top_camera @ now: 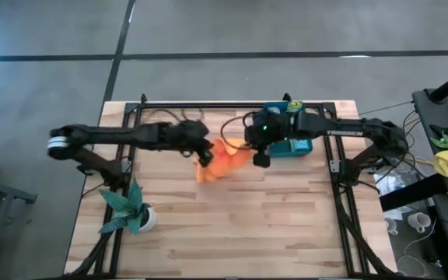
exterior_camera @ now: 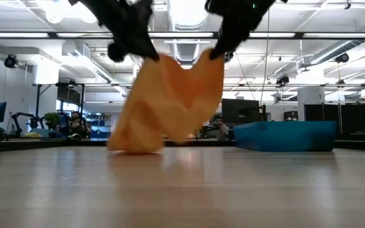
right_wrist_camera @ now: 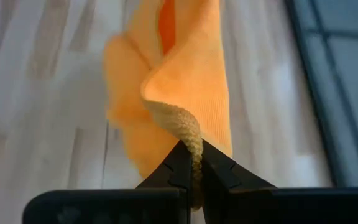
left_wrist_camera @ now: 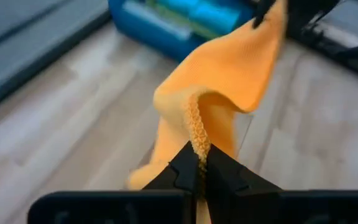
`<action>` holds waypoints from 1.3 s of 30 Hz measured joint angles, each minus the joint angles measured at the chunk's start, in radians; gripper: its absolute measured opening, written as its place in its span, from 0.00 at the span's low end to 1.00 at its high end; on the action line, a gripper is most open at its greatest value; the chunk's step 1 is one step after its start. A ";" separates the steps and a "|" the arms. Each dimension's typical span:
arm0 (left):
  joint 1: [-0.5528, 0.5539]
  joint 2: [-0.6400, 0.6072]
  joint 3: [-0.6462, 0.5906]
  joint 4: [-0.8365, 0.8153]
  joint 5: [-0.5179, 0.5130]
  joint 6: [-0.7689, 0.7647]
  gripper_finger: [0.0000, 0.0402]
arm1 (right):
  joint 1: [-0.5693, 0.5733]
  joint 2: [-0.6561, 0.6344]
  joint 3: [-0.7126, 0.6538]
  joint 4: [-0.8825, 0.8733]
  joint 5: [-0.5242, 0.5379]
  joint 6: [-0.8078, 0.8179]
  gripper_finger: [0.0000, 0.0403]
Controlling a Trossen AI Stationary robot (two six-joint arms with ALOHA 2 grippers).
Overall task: Roll microfiber towels into tight, uniform cylinder then place into a basket
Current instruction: Roll the orange towel
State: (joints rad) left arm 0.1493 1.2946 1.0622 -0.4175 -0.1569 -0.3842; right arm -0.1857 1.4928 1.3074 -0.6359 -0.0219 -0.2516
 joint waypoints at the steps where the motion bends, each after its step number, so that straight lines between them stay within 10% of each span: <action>1: 0.000 -0.041 -0.001 -0.009 0.002 0.016 0.00 | -0.007 -0.009 0.015 0.002 -0.001 -0.016 0.02; 9: 0.001 -0.248 -0.006 -0.186 0.023 0.106 0.00 | -0.035 -0.017 0.066 -0.016 -0.001 0.066 0.02; 22: -0.090 -0.336 0.140 -0.159 0.580 -0.079 0.00 | 0.127 -0.049 0.448 -0.357 -0.233 0.424 0.02; 39: 0.142 0.122 -0.291 -0.027 0.455 0.297 0.00 | -0.052 0.400 0.084 -0.054 0.043 0.220 0.02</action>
State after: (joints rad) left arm 0.2913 1.4161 0.7707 -0.4441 0.2980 -0.0872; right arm -0.2379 1.8929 1.3914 -0.6897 0.0208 -0.0312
